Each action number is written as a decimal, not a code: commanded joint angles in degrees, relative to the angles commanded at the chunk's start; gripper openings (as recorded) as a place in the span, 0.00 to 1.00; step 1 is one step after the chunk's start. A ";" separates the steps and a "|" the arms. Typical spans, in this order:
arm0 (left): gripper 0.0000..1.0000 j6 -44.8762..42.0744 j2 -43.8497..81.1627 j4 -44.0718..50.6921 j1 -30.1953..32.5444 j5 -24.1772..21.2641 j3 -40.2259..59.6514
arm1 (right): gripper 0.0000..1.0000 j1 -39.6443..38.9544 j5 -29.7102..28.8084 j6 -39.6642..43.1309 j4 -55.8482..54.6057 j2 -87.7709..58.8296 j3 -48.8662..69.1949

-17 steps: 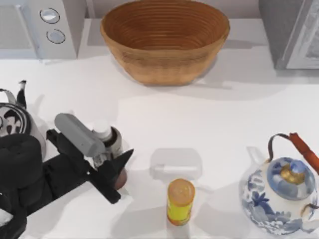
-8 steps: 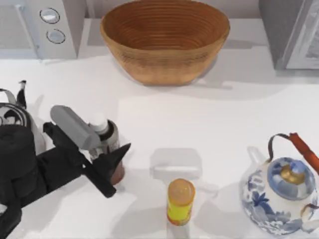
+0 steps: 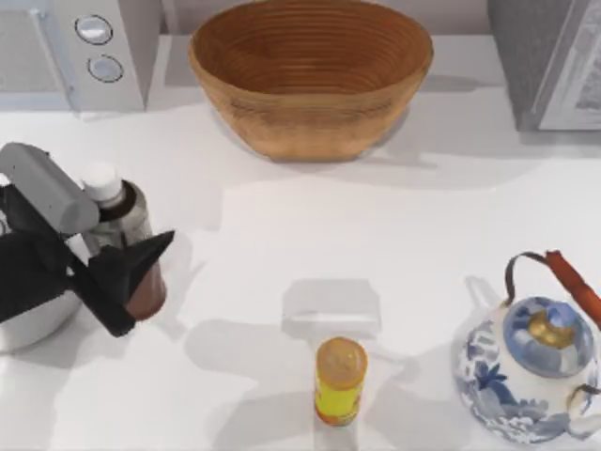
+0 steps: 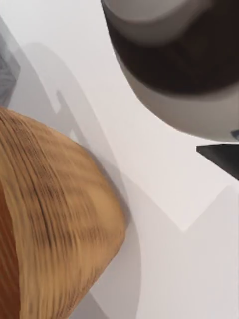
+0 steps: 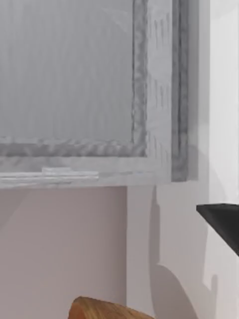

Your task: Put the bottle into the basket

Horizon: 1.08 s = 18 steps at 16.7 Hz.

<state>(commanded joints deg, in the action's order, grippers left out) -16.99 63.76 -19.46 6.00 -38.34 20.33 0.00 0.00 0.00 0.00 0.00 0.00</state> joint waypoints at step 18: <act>0.00 -11.72 -41.75 49.50 -21.44 -18.87 -1.14 | 1.00 0.00 0.00 0.00 0.00 0.00 0.00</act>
<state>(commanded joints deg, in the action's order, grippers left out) -28.71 22.01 30.04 -15.43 -57.21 19.20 0.00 0.00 0.00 0.00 0.00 0.00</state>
